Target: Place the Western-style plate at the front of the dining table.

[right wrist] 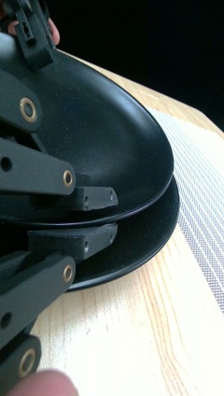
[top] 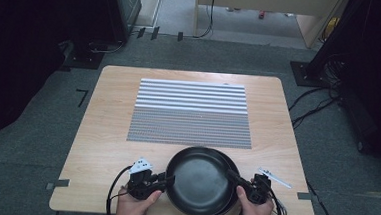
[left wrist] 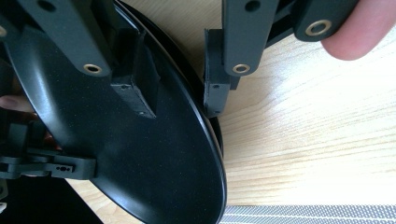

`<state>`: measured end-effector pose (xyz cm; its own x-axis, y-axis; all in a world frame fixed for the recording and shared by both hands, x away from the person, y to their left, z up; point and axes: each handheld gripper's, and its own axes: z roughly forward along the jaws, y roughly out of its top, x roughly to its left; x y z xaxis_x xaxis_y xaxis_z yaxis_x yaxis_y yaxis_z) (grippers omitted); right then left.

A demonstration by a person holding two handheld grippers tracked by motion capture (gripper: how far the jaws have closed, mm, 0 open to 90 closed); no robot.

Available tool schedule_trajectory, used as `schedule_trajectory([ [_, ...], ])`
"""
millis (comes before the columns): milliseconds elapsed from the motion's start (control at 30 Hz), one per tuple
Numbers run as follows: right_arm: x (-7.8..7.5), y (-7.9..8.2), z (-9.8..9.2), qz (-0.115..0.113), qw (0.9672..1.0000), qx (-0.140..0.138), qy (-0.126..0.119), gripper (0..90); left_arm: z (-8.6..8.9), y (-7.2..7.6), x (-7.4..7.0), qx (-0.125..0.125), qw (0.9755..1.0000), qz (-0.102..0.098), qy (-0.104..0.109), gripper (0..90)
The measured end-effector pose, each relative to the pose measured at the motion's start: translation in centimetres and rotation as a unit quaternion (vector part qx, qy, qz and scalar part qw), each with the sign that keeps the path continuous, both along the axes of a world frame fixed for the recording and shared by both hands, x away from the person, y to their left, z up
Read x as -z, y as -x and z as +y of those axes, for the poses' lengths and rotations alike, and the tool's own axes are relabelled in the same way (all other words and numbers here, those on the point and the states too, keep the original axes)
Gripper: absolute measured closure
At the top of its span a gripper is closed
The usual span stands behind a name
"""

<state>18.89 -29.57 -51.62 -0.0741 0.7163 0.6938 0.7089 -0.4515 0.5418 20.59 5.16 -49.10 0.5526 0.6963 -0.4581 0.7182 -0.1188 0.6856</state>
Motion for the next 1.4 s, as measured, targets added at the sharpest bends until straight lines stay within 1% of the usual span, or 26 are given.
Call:
schedule_trajectory([
  [133,-0.1,0.0,0.0,-0.003,1.0,0.001,-0.002,82.2,0.1,0.0,0.0,0.0,1.0,0.002,0.005,67.6],
  [167,-0.1,0.0,-0.1,-0.002,1.0,0.001,-0.01,82.6,0.1,0.0,0.0,0.0,1.0,0.003,0.006,67.7],
  [300,-0.2,0.0,-0.2,-0.001,0.9999,0.001,-0.015,82.9,0.0,0.0,-0.1,-0.001,1.0,0.003,0.007,68.0],
  [333,-0.3,0.0,-0.2,-0.005,0.9999,0.001,-0.013,82.8,0.0,0.0,0.0,0.0,1.0,0.004,0.007,68.0],
  [433,-0.4,0.0,-0.2,-0.003,0.9999,0.001,-0.014,82.9,0.0,-0.1,-0.1,0.0,1.0,0.003,0.005,68.0],
  [600,-0.7,0.0,-0.3,-0.01,0.9999,0.001,-0.013,83.0,-0.2,-0.1,-0.2,0.001,1.0,0.003,0.004,68.3],
  [633,-0.9,0.0,-0.3,-0.014,0.9999,0.001,-0.009,83.1,-0.2,-0.2,-0.2,0.002,1.0,0.004,0.005,68.4],
  [867,-1.2,-0.2,-0.4,-0.018,0.9998,0.0,-0.005,82.9,-0.3,-0.3,-0.2,0.002,1.0,0.008,0.005,69.3],
  [967,-1.4,-0.3,-0.5,-0.023,0.9997,0.0,-0.002,82.8,-0.3,-0.4,-0.3,0.003,0.9999,0.013,0.009,70.1],
  [1067,-1.6,-0.4,-0.6,-0.024,0.9997,-0.001,0.0,82.5,-0.2,-0.6,-0.3,0.0,0.9994,0.027,0.02,72.0],
  [1167,-1.9,-0.5,-0.6,-0.023,0.9997,-0.001,0.001,82.6,-0.2,-0.8,-0.3,-0.001,0.999,0.034,0.027,72.7],
  [1333,-2.3,-0.7,-0.7,-0.021,0.9998,-0.002,0.001,82.6,-0.2,-1.1,-0.7,0.001,0.9992,0.032,0.026,72.6],
  [1400,-2.4,-0.9,-0.7,-0.026,0.9997,-0.003,0.003,82.5,-0.2,-1.2,-0.9,0.001,0.9992,0.03,0.027,72.6],
])
